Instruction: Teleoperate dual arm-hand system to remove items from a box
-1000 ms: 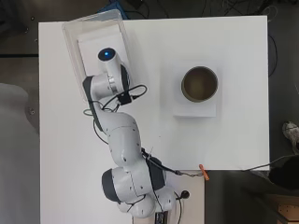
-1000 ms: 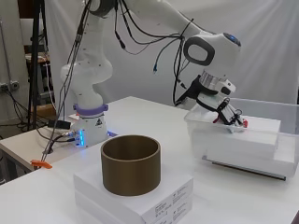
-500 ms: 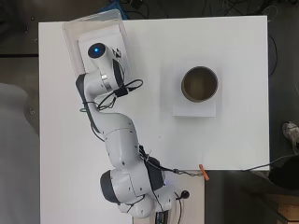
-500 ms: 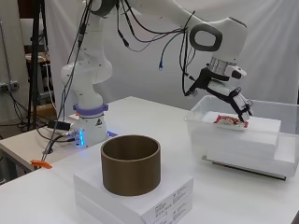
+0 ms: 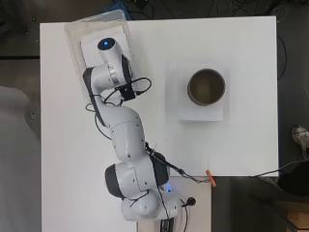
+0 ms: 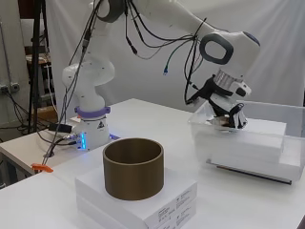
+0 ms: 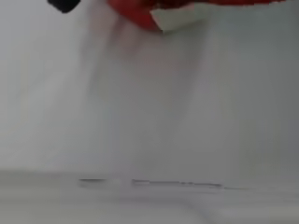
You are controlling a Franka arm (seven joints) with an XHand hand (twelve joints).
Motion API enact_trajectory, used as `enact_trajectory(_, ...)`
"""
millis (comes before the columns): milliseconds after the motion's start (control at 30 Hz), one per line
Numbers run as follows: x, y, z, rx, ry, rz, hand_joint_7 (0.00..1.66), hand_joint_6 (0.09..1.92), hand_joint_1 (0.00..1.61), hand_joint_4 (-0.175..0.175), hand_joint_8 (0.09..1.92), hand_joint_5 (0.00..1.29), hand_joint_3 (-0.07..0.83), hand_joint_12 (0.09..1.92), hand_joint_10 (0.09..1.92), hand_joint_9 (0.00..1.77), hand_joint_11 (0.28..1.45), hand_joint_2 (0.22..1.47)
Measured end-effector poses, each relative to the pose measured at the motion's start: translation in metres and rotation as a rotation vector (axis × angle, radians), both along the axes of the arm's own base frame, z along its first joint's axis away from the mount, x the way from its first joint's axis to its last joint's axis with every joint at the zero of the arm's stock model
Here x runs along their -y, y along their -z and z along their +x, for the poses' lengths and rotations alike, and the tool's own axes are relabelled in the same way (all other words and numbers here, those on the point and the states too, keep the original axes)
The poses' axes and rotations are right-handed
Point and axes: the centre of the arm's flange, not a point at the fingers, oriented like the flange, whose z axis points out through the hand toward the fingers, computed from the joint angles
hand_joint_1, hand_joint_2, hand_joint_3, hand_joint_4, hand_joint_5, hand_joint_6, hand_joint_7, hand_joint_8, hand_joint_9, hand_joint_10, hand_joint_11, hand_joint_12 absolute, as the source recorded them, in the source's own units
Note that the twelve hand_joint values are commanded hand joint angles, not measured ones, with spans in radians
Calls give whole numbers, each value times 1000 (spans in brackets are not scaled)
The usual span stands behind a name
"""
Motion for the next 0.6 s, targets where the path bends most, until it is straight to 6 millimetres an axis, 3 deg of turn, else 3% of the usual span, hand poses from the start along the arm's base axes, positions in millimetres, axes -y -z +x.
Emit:
enact_trajectory(33,2,1,4,-22,4,23,919,1746,1055,155,1866,760,-6,1799,1823,1174,944,1199)
enact_trajectory(100,3,0,8,-25,1,59,951,1876,1090,171,1920,806,-1,1882,1900,1210,982,1203)
enact_trajectory(267,5,-29,-16,38,-18,141,1015,1920,1180,175,1920,834,3,1892,1920,1263,1081,1216)
enact_trajectory(367,8,-93,-26,175,-66,224,1118,1920,1239,175,1920,871,2,1880,1920,1340,1153,1218)
enact_trajectory(467,25,-143,-48,273,-104,256,1151,1920,1275,175,1920,885,1,1872,1920,1363,1196,1218)
enact_trajectory(533,39,-165,-59,319,-157,264,1160,1920,1289,175,1920,876,1,1865,1920,1371,1214,1219)
enact_trajectory(600,62,-175,-71,336,-154,252,1152,1920,1280,175,1920,830,3,1860,1920,1361,1219,1224)
